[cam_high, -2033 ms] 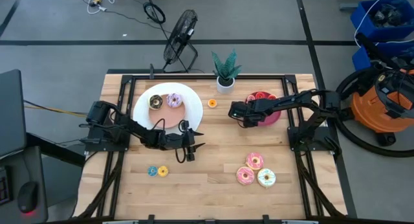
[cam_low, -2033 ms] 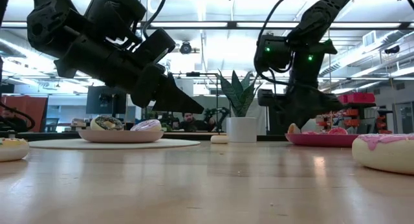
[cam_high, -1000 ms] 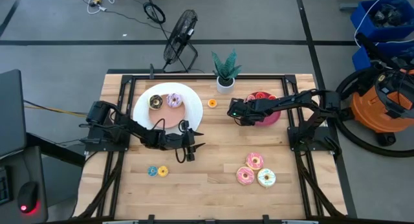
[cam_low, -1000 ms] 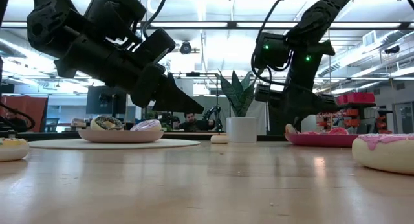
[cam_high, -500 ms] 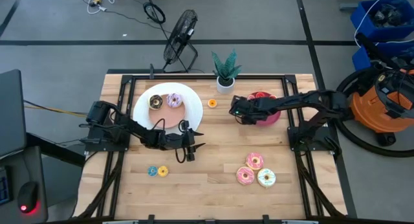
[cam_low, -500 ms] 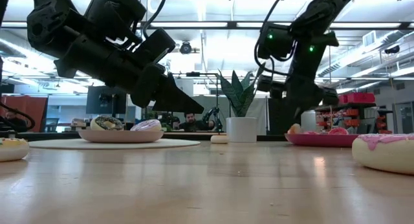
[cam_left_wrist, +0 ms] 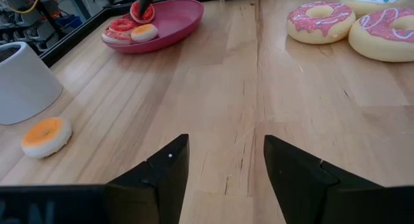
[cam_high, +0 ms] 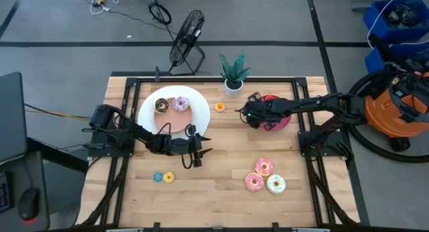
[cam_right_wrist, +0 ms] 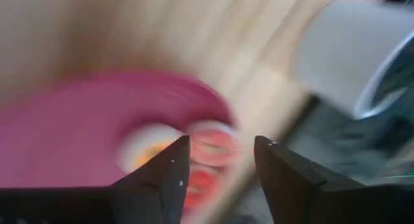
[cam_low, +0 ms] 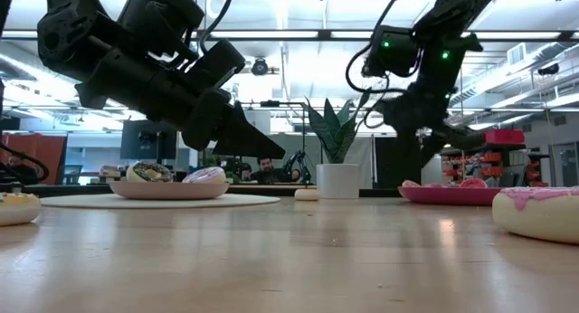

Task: Pick & Place donuts
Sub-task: Put the small brown donut on the red plate

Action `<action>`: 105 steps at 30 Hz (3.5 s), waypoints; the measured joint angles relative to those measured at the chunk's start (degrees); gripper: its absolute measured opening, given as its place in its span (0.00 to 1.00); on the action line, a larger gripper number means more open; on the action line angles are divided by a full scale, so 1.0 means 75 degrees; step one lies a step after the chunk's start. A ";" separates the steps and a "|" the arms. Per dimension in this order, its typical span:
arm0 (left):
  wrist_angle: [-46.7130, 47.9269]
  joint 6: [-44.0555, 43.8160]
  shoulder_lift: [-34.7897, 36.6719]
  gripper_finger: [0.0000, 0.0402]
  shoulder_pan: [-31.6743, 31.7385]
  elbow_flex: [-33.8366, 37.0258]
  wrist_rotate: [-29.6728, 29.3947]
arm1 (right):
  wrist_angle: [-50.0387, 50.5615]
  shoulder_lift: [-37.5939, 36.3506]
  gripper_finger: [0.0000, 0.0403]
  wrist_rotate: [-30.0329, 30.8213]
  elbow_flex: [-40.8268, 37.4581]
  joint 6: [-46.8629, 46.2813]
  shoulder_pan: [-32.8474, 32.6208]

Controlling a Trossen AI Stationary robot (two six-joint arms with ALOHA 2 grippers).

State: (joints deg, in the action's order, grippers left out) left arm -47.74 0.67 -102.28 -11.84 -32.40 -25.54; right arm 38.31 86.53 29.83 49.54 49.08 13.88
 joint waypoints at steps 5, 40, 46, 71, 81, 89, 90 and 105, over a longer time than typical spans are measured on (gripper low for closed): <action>0.0051 0.0000 0.0000 0.51 0.0000 0.0000 0.0000 | 0.0801 0.0014 0.36 -0.1676 -0.0022 -0.2537 0.0325; 0.0136 -0.0006 0.0000 0.51 -0.0006 0.0000 0.0143 | 0.0066 0.0002 0.02 -0.1927 -0.0773 -0.2842 0.1639; 0.0059 0.1085 0.0000 0.51 -0.0006 0.0003 0.0415 | 0.0787 -0.0504 0.01 -0.3518 -0.0034 -0.3453 0.1336; -0.2769 0.3359 -0.1023 0.51 0.0656 -0.1035 0.2218 | -0.4128 -0.0946 0.00 -0.8724 -0.0216 -0.4077 -0.1194; -0.2553 0.2987 -0.1023 0.44 0.0656 -0.1408 0.3102 | -0.4291 -0.0931 0.00 -0.8703 -0.0216 -0.3995 -0.1225; -0.2619 0.2935 -0.1023 0.21 0.0659 -0.1411 0.3296 | -0.4452 -0.0931 0.00 -0.8562 -0.0216 -0.3985 -0.1231; -0.2616 0.2935 -0.1023 0.18 0.0659 -0.1411 0.3299 | -0.4460 -0.0931 0.00 -0.8511 -0.0216 -0.3983 -0.1231; -0.2355 0.2169 -0.1023 0.03 0.0921 -0.1416 0.3008 | -0.2926 -0.1501 0.47 -0.5832 -0.0070 -0.4809 -0.1387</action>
State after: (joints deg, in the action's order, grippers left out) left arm -65.40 16.93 -109.95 -4.93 -43.03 -2.98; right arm 16.37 75.27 -13.91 49.01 13.01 3.47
